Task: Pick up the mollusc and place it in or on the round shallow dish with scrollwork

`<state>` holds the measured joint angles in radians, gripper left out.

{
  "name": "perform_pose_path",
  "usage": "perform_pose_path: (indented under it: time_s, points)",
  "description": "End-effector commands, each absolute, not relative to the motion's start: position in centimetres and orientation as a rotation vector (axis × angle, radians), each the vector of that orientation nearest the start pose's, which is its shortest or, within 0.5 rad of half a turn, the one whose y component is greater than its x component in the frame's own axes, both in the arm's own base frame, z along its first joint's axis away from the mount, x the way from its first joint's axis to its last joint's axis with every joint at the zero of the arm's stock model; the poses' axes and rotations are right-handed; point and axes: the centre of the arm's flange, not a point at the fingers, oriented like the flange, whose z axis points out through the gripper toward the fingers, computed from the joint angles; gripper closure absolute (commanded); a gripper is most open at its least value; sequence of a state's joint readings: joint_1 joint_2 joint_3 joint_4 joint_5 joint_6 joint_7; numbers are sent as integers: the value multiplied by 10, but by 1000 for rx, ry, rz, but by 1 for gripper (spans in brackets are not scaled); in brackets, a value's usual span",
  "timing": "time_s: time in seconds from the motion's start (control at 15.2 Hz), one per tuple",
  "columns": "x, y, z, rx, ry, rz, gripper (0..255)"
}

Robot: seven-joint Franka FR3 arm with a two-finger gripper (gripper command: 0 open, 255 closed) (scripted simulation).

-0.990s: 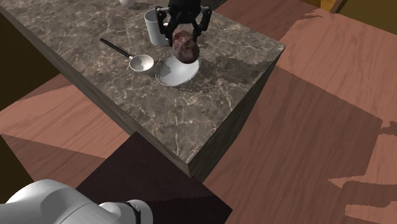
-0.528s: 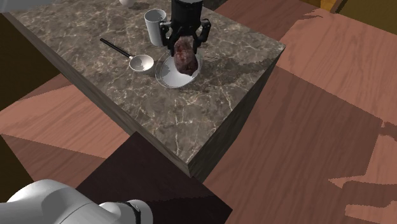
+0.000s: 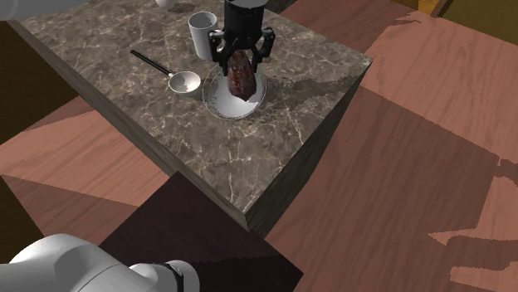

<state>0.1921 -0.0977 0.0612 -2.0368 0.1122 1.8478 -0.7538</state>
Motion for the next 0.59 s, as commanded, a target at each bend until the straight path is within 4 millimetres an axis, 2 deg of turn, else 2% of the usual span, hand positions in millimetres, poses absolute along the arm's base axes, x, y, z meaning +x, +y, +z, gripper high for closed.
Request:
perform_pose_path:
  time_s: [0.0, 0.33, 0.53]
  points:
    - [498, 139, 480, -2671, -1409, 95, 0]
    - [498, 139, 480, -2671, -1409, 95, 0]
    - [503, 136, 519, -2671, -1409, 95, 0]
